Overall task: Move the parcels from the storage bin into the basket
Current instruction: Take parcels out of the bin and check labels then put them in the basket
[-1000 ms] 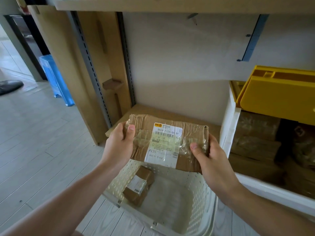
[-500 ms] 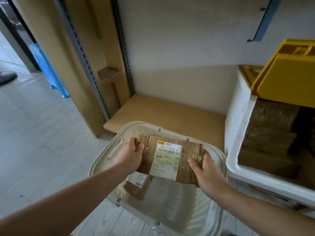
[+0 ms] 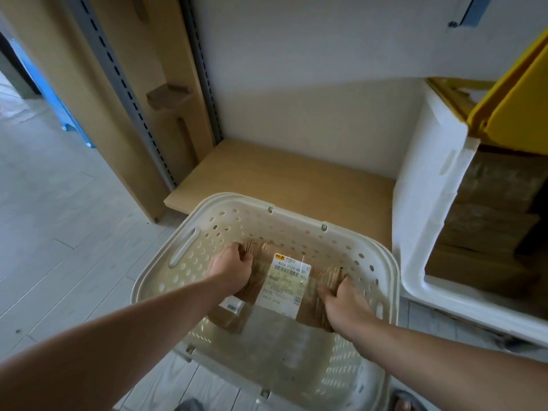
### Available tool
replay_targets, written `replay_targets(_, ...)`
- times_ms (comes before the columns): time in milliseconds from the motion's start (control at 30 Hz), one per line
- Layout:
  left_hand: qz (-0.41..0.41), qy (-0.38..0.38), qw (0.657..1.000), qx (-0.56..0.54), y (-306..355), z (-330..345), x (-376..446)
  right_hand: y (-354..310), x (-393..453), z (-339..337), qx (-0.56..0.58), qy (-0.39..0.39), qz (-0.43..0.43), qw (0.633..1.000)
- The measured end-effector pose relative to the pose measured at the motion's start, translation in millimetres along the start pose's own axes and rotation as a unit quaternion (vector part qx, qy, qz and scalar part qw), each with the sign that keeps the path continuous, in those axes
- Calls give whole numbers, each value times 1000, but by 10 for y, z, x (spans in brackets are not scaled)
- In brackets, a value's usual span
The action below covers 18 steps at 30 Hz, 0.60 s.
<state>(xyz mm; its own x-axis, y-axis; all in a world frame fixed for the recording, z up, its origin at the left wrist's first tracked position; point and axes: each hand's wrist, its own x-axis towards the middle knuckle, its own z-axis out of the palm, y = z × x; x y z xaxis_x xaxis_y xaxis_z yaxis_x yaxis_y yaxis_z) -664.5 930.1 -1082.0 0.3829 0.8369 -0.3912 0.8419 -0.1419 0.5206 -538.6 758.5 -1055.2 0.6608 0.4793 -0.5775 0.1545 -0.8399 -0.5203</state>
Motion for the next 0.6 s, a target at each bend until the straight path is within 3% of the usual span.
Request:
replay_targets(233, -29, -57, 997, 39, 80, 366, 302, 180, 407, 407, 92, -26, 95, 991)
replay_targets(433, -72, -113, 990, 48, 108, 799, 372, 246, 719, 550, 47, -22, 188, 981)
replay_targets(600, -99, -120, 988, -4, 27, 1011, 528, 124, 976, 555, 29, 9, 177, 984)
